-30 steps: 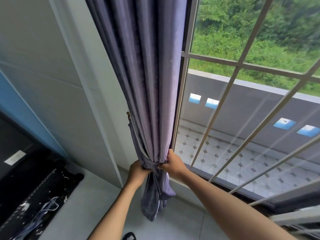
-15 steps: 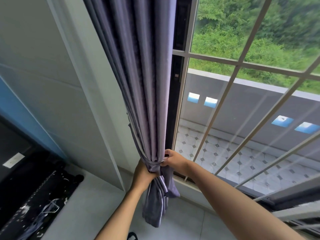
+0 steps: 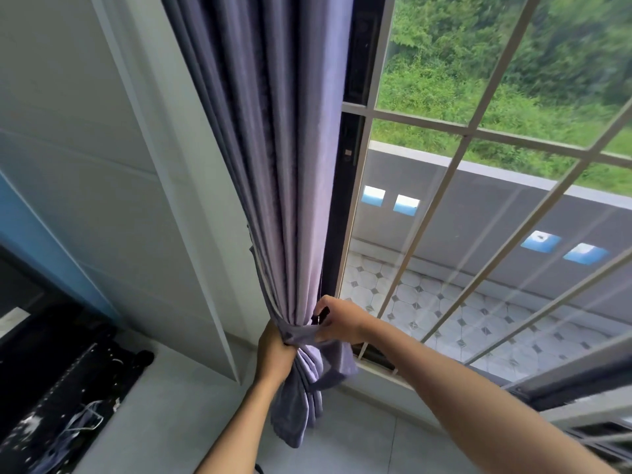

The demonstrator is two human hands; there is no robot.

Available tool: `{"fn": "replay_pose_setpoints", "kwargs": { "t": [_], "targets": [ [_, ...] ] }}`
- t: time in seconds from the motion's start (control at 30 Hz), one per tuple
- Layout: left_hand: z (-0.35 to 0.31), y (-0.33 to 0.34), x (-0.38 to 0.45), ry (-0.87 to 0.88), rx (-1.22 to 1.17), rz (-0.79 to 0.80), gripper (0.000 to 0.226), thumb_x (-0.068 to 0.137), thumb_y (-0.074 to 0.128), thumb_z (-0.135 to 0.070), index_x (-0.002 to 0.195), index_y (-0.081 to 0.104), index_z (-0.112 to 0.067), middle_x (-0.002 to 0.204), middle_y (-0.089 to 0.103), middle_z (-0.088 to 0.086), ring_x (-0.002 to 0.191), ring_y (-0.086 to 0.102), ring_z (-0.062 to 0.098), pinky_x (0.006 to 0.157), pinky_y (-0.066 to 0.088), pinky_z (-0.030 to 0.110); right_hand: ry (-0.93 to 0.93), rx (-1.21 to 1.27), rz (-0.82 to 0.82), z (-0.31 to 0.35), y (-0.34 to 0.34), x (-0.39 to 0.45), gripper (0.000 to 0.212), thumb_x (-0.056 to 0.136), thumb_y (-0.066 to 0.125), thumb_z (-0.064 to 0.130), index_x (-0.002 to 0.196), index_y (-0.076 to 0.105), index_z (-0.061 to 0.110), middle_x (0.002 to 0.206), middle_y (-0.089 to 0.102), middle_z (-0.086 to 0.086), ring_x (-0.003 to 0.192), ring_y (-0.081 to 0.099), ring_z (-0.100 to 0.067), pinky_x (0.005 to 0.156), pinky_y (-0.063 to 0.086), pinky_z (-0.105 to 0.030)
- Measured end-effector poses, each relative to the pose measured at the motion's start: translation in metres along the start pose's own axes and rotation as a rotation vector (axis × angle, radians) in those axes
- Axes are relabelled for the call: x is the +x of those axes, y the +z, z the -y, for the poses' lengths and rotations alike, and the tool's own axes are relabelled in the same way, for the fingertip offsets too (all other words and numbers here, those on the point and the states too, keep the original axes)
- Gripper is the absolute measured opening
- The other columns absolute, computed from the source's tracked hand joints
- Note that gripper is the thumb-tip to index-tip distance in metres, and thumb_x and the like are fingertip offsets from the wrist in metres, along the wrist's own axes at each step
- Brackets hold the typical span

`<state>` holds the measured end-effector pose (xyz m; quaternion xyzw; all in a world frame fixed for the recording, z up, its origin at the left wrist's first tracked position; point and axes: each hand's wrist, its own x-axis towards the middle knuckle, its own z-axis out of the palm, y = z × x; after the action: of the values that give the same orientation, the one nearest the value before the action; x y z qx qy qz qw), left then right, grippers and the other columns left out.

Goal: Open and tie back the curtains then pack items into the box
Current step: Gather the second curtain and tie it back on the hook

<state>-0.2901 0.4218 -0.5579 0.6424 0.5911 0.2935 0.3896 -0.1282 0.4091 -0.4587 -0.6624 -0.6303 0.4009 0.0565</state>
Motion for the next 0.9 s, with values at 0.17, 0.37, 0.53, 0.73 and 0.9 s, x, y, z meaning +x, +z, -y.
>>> {"fn": "replay_pose_setpoints", "kwargs": {
  "t": [0.17, 0.37, 0.53, 0.73, 0.9],
  "targets": [
    [0.001, -0.014, 0.003, 0.049, 0.063, 0.056, 0.024, 0.082, 0.061, -0.01, 0.104, 0.056, -0.015, 0.094, 0.064, -0.003, 0.084, 0.056, 0.01, 0.067, 0.037, 0.015, -0.187, -0.459, -0.113, 0.018, -0.037, -0.033, 0.007, 0.085, 0.064, 0.015, 0.09, 0.068, 0.012, 0.08, 0.063, -0.003, 0.081, 0.055, -0.023, 0.067, 0.042, -0.031],
    [-0.004, -0.021, 0.002, -0.002, 0.038, 0.126, 0.028, 0.082, 0.064, -0.009, 0.11, 0.058, -0.011, 0.096, 0.066, 0.0, 0.087, 0.06, 0.016, 0.07, 0.039, 0.02, -0.211, -0.741, -0.412, 0.01, -0.048, -0.039, 0.021, 0.091, 0.052, 0.029, 0.092, 0.071, 0.023, 0.095, 0.066, 0.005, 0.098, 0.05, -0.019, 0.077, 0.037, -0.033],
    [-0.008, -0.023, -0.006, -0.015, 0.026, 0.121, 0.013, 0.082, 0.057, -0.008, 0.081, 0.054, -0.021, 0.075, 0.057, 0.0, 0.069, 0.051, 0.005, 0.06, 0.037, 0.015, -0.416, -0.507, -0.259, 0.034, -0.006, -0.065, 0.039, 0.086, 0.042, 0.05, 0.079, 0.06, 0.016, 0.076, 0.063, 0.0, 0.083, 0.053, -0.021, 0.068, 0.047, -0.032],
    [0.002, -0.024, -0.01, -0.088, 0.031, 0.141, 0.034, 0.083, 0.055, -0.001, 0.062, 0.041, -0.023, 0.057, 0.048, -0.009, 0.054, 0.043, 0.0, 0.058, 0.04, 0.023, -0.173, 0.128, -0.24, 0.044, 0.018, -0.061, 0.016, 0.072, 0.056, 0.023, 0.074, 0.045, 0.013, 0.068, 0.052, -0.002, 0.066, 0.05, -0.024, 0.057, 0.036, -0.031],
    [-0.007, -0.034, -0.015, -0.077, -0.01, 0.148, 0.041, 0.085, 0.054, 0.003, 0.078, 0.049, -0.036, 0.087, 0.061, -0.003, 0.086, 0.061, 0.015, 0.081, 0.053, 0.031, 0.136, 0.63, -0.067, 0.053, 0.035, -0.062, 0.055, 0.091, 0.049, 0.057, 0.091, 0.071, 0.006, 0.079, 0.07, -0.006, 0.067, 0.063, -0.012, 0.07, 0.047, -0.024]
  ]
}}
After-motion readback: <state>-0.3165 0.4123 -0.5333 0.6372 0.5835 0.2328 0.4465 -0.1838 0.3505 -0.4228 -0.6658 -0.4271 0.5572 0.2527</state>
